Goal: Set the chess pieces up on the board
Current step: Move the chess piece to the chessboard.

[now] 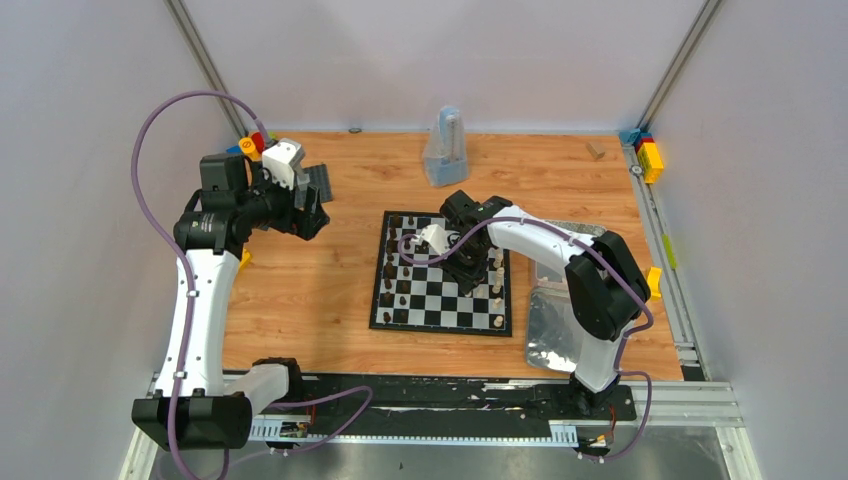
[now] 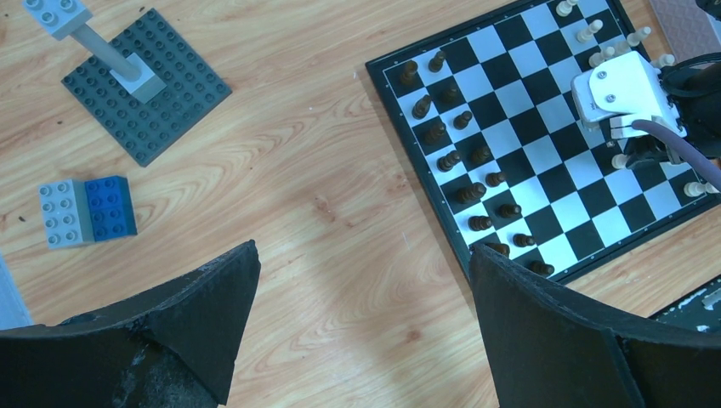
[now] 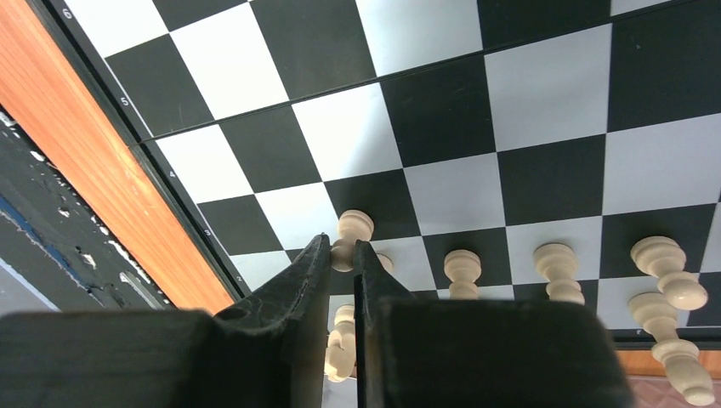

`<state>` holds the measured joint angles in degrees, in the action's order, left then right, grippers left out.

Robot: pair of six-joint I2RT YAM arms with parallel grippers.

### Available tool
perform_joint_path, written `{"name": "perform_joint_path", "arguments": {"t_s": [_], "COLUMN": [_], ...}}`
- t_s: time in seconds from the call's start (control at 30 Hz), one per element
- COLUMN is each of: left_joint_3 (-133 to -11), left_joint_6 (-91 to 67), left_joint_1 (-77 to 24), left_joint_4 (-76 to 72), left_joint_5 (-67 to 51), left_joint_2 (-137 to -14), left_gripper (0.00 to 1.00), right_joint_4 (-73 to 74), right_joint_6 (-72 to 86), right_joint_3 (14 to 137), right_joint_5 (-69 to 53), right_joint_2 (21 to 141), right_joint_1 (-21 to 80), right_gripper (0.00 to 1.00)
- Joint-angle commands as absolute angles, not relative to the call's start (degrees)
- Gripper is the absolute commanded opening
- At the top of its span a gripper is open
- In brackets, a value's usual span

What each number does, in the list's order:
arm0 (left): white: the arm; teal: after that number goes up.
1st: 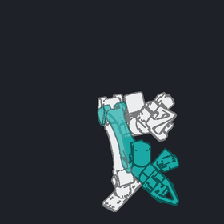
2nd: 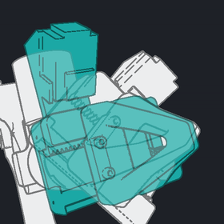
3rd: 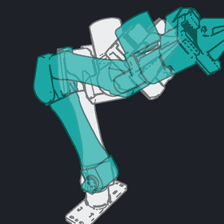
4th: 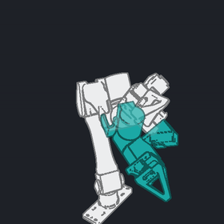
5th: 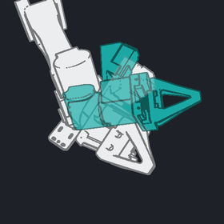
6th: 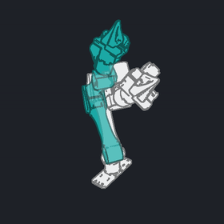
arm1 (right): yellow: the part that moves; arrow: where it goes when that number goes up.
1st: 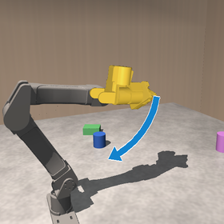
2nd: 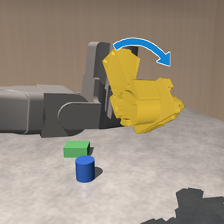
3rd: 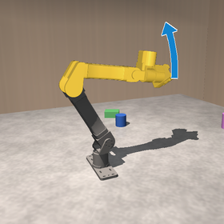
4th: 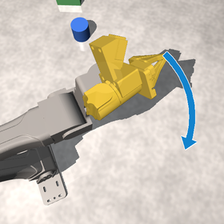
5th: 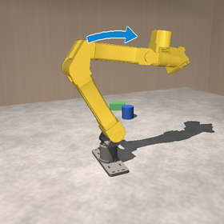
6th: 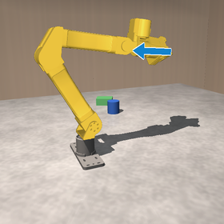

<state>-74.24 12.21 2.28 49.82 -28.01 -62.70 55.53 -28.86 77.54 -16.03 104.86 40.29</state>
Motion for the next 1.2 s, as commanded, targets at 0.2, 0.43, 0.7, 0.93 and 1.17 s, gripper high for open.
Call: {"name": "perform_joint_path", "arguments": {"t_s": [0.2, 0.43, 0.7, 0.93, 1.17], "left_joint_3": [-75.32, -75.53, -75.23, -75.08, -74.97], "left_joint_6": [11.18, 10.71, 10.25, 10.25, 10.25], "left_joint_1": [2.61, 2.64, 2.64, 2.63, 2.63], "left_joint_4": [47.6, 47.6, 47.49, 47.62, 47.47], "left_joint_5": [-29.39, -30.15, -30.82, -30.83, -30.81], "left_joint_2": [-63.32, -63.37, -63.14, -62.89, -62.98], "left_gripper": [1.0, 1.0, 1.0, 1.0, 1.0], "right_joint_4": [57.51, 57.07, 55.55, 55.15, 54.54], "right_joint_6": [-27.21, -26.8, -26.81, -26.83, -26.98], "right_joint_3": [75.85, 71.57, 69.25, 69.57, 69.57], "right_joint_5": [-19.85, -17.2, -14.66, -14.92, -14.7], "right_joint_2": [99.84, 97.41, 96.4, 96.37, 97.07], "right_joint_1": [41.93, 42.08, 41.64, 40.87, 40.78], "right_gripper": [0.02, 0.01, 0.01, 0.01, 0.02]}}
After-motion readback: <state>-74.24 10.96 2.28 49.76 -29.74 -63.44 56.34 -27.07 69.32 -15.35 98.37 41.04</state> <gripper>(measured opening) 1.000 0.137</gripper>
